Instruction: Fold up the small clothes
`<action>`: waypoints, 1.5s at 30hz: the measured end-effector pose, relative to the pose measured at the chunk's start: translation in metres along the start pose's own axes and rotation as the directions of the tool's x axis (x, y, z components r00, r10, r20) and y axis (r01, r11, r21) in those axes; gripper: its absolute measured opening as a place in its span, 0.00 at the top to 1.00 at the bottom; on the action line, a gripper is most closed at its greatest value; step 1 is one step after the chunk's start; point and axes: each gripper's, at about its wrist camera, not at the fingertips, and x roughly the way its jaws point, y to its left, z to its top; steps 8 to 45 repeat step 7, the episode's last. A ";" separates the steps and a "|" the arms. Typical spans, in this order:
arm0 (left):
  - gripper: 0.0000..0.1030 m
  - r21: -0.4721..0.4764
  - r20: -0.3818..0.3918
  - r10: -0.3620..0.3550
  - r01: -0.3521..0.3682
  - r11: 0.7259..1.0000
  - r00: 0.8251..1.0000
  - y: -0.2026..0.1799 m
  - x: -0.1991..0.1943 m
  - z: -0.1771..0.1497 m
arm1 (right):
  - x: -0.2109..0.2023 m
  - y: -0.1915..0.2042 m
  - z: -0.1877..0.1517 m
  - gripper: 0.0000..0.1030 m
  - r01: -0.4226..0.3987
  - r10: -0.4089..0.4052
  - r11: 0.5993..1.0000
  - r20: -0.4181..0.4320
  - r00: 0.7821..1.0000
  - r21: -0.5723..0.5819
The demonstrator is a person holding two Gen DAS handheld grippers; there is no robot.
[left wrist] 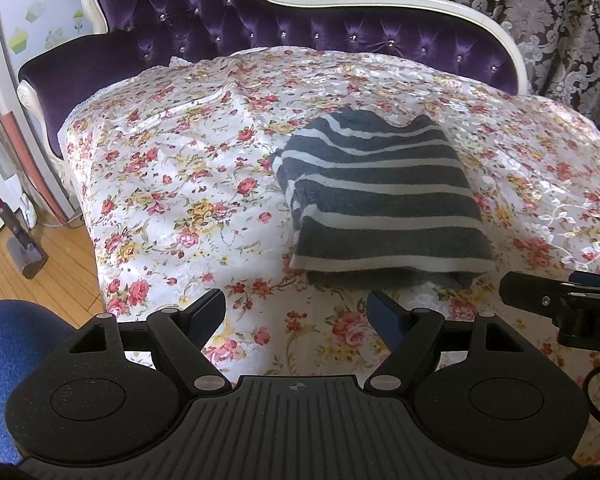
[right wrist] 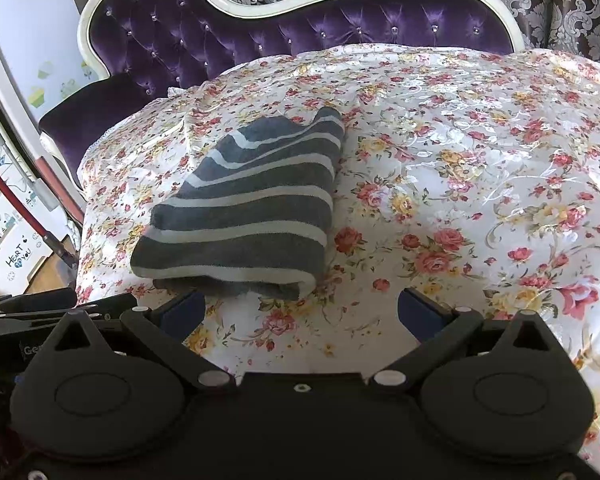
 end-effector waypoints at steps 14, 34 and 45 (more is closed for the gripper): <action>0.26 0.000 -0.001 0.002 -0.002 1.000 1.000 0.000 0.000 0.000 | 0.000 0.000 0.000 0.01 0.000 0.000 1.000 0.000 1.000 0.001; 0.26 0.000 -0.001 0.002 -0.002 1.000 1.000 0.000 0.000 0.000 | 0.000 0.000 0.000 0.01 0.000 0.000 1.000 0.000 1.000 0.001; 0.26 0.000 -0.001 0.002 -0.002 1.000 1.000 0.000 0.000 0.000 | 0.000 0.000 0.000 0.01 0.000 0.000 1.000 0.000 1.000 0.001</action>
